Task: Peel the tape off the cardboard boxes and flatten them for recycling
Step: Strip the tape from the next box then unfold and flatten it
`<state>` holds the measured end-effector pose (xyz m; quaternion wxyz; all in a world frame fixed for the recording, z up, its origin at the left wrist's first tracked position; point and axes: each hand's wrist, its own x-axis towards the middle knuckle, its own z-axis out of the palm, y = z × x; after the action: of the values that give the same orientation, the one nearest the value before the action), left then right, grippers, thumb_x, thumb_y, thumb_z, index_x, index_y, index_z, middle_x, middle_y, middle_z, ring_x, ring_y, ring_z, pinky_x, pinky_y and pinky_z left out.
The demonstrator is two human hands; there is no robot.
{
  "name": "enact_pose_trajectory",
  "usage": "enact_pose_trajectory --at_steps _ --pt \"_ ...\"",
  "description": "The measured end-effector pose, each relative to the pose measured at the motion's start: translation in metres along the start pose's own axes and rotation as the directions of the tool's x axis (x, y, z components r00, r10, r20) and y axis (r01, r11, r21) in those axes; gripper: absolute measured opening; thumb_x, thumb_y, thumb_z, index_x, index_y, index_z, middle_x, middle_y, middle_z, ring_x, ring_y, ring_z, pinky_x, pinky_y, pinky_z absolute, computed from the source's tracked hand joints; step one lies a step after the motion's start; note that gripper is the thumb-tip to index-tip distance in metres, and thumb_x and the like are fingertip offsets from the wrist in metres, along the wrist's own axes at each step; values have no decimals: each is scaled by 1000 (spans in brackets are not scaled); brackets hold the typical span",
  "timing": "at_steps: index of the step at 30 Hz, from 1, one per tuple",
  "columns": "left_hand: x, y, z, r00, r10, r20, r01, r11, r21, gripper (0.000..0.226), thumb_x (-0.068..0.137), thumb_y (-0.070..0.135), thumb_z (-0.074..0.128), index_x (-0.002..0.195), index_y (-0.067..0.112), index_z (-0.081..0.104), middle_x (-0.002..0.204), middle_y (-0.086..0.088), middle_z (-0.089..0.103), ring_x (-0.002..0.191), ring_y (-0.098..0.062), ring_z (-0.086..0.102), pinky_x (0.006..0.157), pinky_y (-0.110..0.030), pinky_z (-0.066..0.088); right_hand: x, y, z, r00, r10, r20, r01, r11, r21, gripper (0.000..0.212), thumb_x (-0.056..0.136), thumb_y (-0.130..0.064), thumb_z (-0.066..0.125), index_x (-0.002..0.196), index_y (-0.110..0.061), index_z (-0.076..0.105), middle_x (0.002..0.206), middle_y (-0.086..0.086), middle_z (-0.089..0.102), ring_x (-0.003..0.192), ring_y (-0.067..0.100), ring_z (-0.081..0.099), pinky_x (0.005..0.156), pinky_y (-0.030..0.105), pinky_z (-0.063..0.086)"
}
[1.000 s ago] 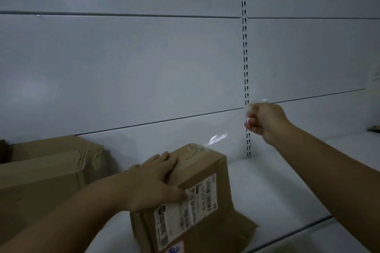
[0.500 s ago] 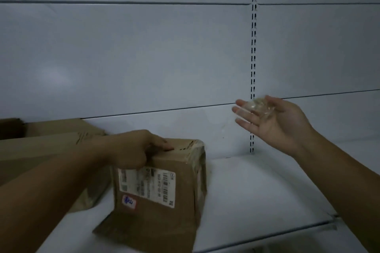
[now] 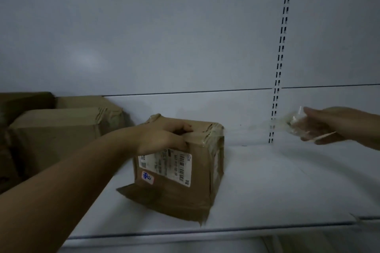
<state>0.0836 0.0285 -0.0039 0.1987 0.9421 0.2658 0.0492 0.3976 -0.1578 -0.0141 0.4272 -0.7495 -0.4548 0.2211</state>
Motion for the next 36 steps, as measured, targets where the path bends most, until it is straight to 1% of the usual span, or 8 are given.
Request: enact_pose_trajectory --at_steps 2,6,9,15,19,24,30,36 --pt "2 -1 1 1000 -17 -11 17 999 31 54 87 54 53 137 41 39 121 16 48 114 -5 36 96 -27 27 -1 -5 12 994 23 -109 -49 970 -239 103 44 -93 46 104 -14 67 102 6 71 80 22 71 75 35 54" --pt "11 -2 12 997 17 -71 -3 981 192 55 90 60 43 141 44 33 138 14 49 128 -11 42 112 -40 27 4 -22 28 931 -213 -296 -63 705 -706 102 72 -81 14 148 -15 22 152 11 27 128 32 44 100 43 40" --pt "15 2 21 990 28 -141 13 960 278 56 89 62 38 142 44 32 140 12 49 129 -14 44 112 -43 28 7 -32 30 838 -387 -385 18 725 -688 101 73 -81 19 150 -16 11 158 1 1 134 33 36 105 51 35" --pt "14 7 24 991 -1 -131 39 957 288 59 89 63 35 144 42 28 146 9 42 134 -17 39 111 -39 26 3 -61 -1 601 -468 -647 278 882 -380 88 81 -70 44 148 -17 21 150 5 34 124 18 43 108 33 26" --pt "15 11 21 996 -14 -87 39 955 294 59 92 61 33 146 40 25 149 10 39 137 -16 35 115 -39 20 -19 -63 37 537 -704 -466 470 708 -528 48 82 -48 53 122 -22 56 119 2 56 99 8 53 91 35 46" --pt "17 17 20 997 -46 -65 63 955 290 53 96 52 35 146 41 25 153 11 30 142 -15 24 118 -42 11 -27 -39 124 440 -897 -35 644 343 -684 15 81 -23 58 92 -13 64 91 1 57 80 13 51 70 22 42" --pt "16 21 18 998 -63 5 60 970 234 63 96 19 42 150 38 15 159 6 12 146 -17 12 116 -37 9 -13 -24 157 454 -889 -55 563 335 -756 42 71 -43 68 98 -12 60 96 5 57 83 20 53 65 27 46" --pt "13 27 20 999 -34 -4 34 971 237 64 95 13 41 149 36 16 156 4 24 142 -17 22 109 -33 21 -8 -38 169 459 -874 -160 434 378 -818 58 69 -64 55 85 -9 55 86 7 52 74 22 48 57 33 43"
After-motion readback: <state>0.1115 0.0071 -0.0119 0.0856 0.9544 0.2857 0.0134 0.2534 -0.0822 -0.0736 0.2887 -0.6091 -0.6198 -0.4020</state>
